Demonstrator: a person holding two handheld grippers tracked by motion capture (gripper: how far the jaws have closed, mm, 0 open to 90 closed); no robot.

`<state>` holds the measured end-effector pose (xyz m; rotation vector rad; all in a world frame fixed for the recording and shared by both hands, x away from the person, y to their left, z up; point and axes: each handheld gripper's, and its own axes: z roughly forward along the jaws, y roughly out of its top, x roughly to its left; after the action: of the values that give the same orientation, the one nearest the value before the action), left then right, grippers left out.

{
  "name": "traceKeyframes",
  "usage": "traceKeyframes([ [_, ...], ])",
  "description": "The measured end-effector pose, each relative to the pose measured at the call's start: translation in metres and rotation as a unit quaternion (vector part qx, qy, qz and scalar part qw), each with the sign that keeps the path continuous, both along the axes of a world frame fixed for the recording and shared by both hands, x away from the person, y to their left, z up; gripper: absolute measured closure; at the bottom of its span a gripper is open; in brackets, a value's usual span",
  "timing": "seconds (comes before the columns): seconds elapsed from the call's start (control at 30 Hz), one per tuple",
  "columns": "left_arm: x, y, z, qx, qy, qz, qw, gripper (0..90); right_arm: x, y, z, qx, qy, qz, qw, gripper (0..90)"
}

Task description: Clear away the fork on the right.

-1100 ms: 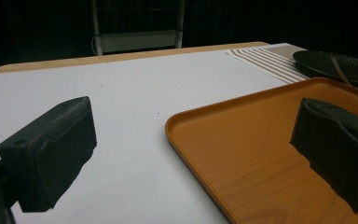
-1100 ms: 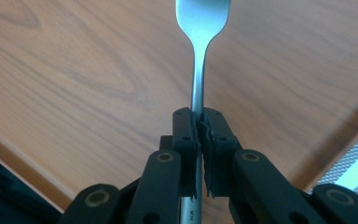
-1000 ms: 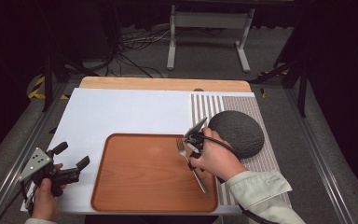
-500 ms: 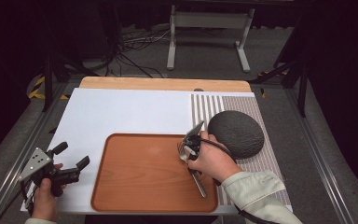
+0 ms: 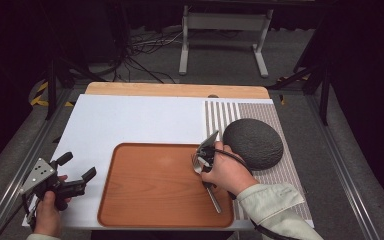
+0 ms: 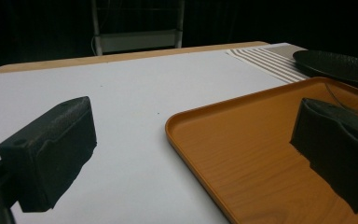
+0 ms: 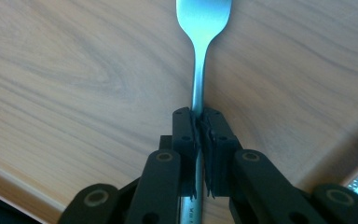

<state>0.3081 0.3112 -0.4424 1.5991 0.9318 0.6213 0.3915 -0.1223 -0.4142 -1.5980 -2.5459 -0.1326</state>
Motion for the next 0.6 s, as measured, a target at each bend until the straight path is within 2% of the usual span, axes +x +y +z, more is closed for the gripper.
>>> traceKeyframes([
  [0.2, 0.0, 0.0, 0.0, 0.0, 0.0, 0.0, 1.0, 0.8, 0.001, -0.002, -0.002, 0.001, 0.001, -0.001, 1.0, 82.5],
  [0.33, 0.0, 0.0, 0.0, 0.0, 0.0, 0.0, 1.0, 0.8, 0.002, -0.003, 0.0, 0.009, -0.005, -0.002, 0.9999, 80.0],
  [0.5, 0.0, 0.0, 0.0, 0.001, 0.0, 0.0, 1.0, 0.8, 0.0, -0.004, 0.009, 0.023, -0.025, 0.002, 0.9994, 73.7],
  [0.6, 0.0, 0.0, 0.0, 0.0, 0.0, 0.001, 1.0, 0.8, -0.001, -0.006, 0.016, 0.042, -0.045, 0.01, 0.9981, 64.9],
])
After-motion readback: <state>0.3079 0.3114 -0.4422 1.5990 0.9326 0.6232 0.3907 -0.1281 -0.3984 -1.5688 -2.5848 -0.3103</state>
